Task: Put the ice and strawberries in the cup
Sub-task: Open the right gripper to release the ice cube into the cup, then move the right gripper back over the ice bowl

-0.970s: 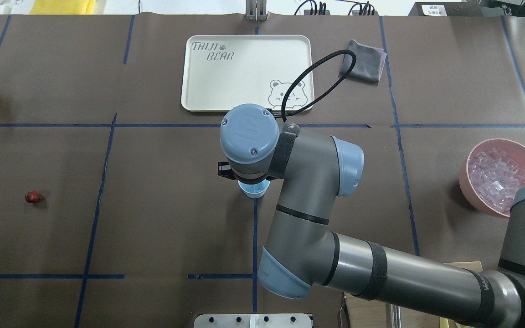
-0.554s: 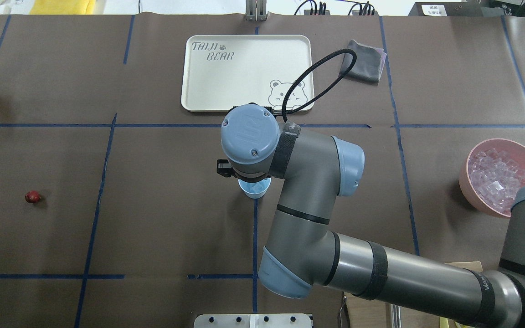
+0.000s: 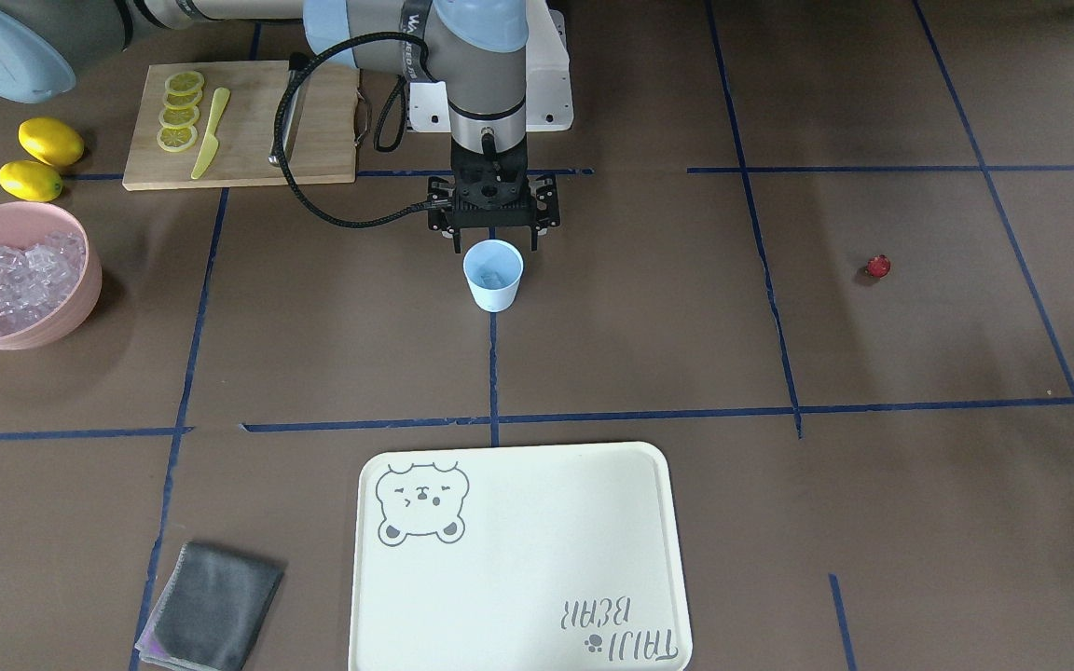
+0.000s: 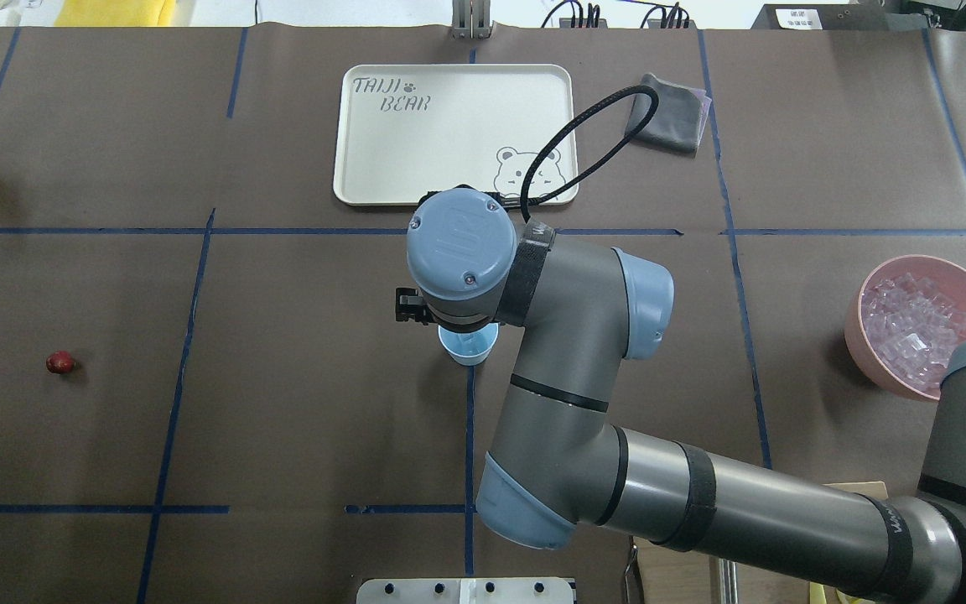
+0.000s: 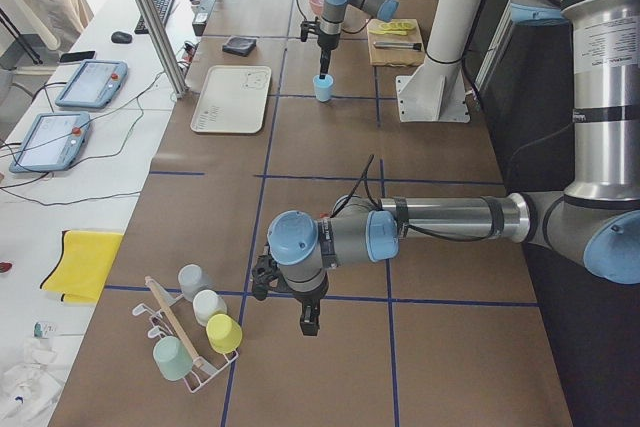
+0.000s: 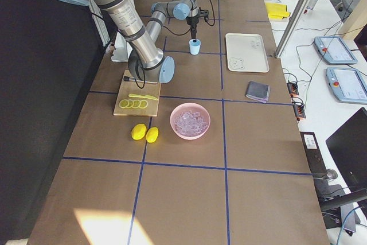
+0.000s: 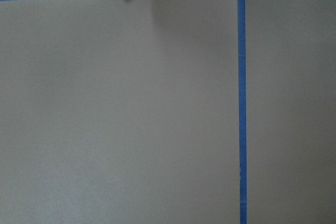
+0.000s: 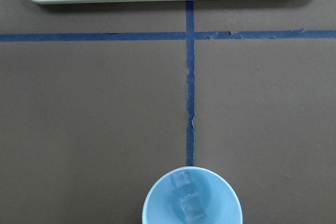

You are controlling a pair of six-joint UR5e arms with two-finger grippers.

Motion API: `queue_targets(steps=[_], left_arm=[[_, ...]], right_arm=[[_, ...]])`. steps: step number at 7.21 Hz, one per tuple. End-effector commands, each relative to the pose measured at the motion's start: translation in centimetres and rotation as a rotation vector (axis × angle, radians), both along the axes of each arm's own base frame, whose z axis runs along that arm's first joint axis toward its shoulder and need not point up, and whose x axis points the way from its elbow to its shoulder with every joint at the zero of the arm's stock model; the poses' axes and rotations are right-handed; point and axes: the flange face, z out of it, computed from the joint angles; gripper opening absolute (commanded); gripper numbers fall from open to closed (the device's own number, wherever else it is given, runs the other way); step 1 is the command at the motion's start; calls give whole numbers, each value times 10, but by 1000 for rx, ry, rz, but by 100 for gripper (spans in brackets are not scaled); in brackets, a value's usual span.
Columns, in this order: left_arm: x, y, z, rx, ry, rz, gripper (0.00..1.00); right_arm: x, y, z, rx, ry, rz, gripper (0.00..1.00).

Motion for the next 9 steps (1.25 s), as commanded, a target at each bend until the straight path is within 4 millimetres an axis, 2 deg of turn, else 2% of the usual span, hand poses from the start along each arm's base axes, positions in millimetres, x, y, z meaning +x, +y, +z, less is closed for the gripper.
queue_targets(steps=[1, 3, 5, 7, 8, 9], left_arm=[[0, 0, 0, 0, 0, 0, 100], [1, 0, 0, 1, 0, 2, 100], [1, 0, 0, 1, 0, 2, 100], [1, 0, 0, 3, 0, 2, 100], [1, 0, 0, 4, 0, 3, 100], [1, 0, 0, 1, 0, 2, 100]], right_arm=[[58, -19, 15, 10, 0, -51, 100], [151, -22, 79, 66, 11, -133, 100], [233, -35, 147, 134, 67, -239, 100], [329, -54, 220, 160, 103, -330, 100], [371, -58, 248, 167, 102, -362, 100], [405, -56, 275, 167, 108, -385, 100]])
